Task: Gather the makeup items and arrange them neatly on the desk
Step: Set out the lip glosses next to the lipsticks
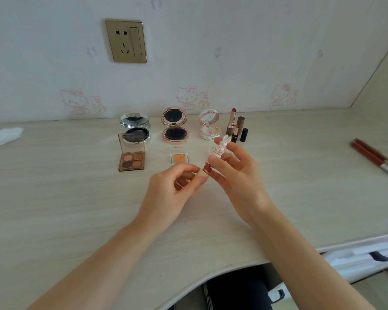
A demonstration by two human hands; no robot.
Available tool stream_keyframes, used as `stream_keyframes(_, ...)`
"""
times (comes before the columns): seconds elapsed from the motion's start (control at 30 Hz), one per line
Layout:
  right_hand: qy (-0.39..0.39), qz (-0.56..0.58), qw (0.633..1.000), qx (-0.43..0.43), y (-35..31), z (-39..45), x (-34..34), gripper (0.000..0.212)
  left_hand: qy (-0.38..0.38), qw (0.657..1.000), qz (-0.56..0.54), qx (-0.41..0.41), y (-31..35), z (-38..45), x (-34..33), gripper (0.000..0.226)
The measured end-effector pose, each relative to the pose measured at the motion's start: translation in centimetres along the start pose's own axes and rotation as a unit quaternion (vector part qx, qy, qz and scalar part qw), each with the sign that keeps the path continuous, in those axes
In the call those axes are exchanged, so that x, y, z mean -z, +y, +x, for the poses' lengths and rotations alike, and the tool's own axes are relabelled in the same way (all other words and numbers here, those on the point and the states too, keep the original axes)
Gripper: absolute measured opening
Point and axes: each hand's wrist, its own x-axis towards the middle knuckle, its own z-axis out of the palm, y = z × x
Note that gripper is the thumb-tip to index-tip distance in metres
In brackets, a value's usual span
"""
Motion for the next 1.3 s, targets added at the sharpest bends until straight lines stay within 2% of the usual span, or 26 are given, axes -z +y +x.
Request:
stream_keyframes(0.13, 0.015, 0.029, 0.999, 0.004, -0.1, 0.0, 0.2, 0.037, 0.003, 1.0, -0.011, 0.009, -0.2, 0.1, 0.1, 0.016)
stream_keyframes(0.27, 0.054, 0.054, 0.997, 0.004, -0.4, 0.1, 0.5, 0.036, -0.015, 1.0, 0.009, -0.004, -0.4, 0.1, -0.1, 0.036)
stream_keyframes(0.47, 0.04, 0.065, 0.996, -0.035, -1.2, 0.5, 2.1, 0.035, -0.019, 0.998, 0.018, -0.061, 0.2, 0.0, -1.2, 0.043)
stream_keyframes(0.6, 0.012, -0.002, 0.997, -0.082, -2.7, 1.2, 4.6, 0.032, -0.074, 0.984, 0.114, -0.118, 1.3, 0.2, -2.8, 0.039)
stream_keyframes(0.77, 0.0, -0.13, 0.982, -0.141, -4.5, 2.3, 7.7, 0.026, -0.153, 0.941, 0.251, -0.166, 2.5, 0.9, -5.8, 0.038)
stream_keyframes(0.93, -0.013, -0.154, 0.97, -0.187, -6.0, 3.4, 9.9, 0.02, -0.195, 0.919, 0.291, -0.18, 2.6, 1.5, -8.4, 0.04)
stream_keyframes(1.3, -0.026, -0.276, 0.941, -0.194, -6.4, 6.2, 10.7, 0.025, -0.182, 0.91, 0.331, -0.169, 2.2, 2.8, -10.9, 0.035)
